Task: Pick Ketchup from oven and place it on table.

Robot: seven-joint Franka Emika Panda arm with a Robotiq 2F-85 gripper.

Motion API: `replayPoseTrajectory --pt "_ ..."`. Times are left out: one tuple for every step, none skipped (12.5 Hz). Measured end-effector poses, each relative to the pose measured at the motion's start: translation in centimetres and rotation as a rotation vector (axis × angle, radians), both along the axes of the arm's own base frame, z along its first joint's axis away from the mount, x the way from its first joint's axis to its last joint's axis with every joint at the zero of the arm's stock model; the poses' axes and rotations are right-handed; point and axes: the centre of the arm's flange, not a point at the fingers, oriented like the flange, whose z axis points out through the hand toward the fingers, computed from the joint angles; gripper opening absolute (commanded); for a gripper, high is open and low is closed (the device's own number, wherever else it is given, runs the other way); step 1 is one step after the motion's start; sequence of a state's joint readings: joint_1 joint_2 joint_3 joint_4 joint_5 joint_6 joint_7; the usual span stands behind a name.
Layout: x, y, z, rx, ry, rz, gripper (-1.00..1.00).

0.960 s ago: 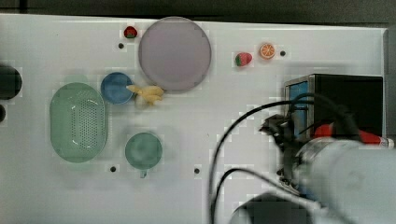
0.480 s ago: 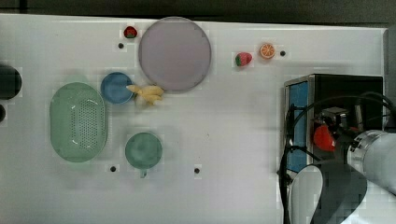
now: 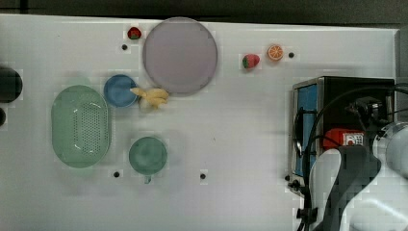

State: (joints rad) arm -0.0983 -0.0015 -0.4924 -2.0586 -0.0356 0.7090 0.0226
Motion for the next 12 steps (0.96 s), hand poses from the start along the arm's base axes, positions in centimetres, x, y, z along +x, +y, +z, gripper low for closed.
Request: replayPoseTrajectory --pt "-0.2 -0.9 -1.4 0.007 0.016 -0.023 1.0" --pt "-0.5 -1.9 -2.9 0.009 0.045 -0.045 1.0" --pt "-1.2 -3.1 -5.5 0.047 0.072 -0.099 1.0" --pt "-1.6 -3.5 -7.3 0.06 0.103 -0.118 1.0" --pt "-1.9 -3.7 -8.6 0.066 0.131 -0.125 1.0" --pt "-2.0 -3.9 -9.9 0.068 0.158 -0.13 0.99" --pt "-2.0 -4.1 -10.3 0.063 0.165 -0.133 0.78" --pt "-1.9 -4.2 -10.2 0.06 0.16 -0.133 0.4" --pt "-1.9 -4.4 -9.6 0.063 0.147 -0.141 0.16" --pt "-2.0 -4.4 -9.0 0.08 0.121 -0.158 0.01" --pt "-1.9 -4.6 -8.3 0.075 0.107 -0.157 0.01" --pt "-1.9 -4.6 -7.4 0.074 0.081 -0.159 0.01"
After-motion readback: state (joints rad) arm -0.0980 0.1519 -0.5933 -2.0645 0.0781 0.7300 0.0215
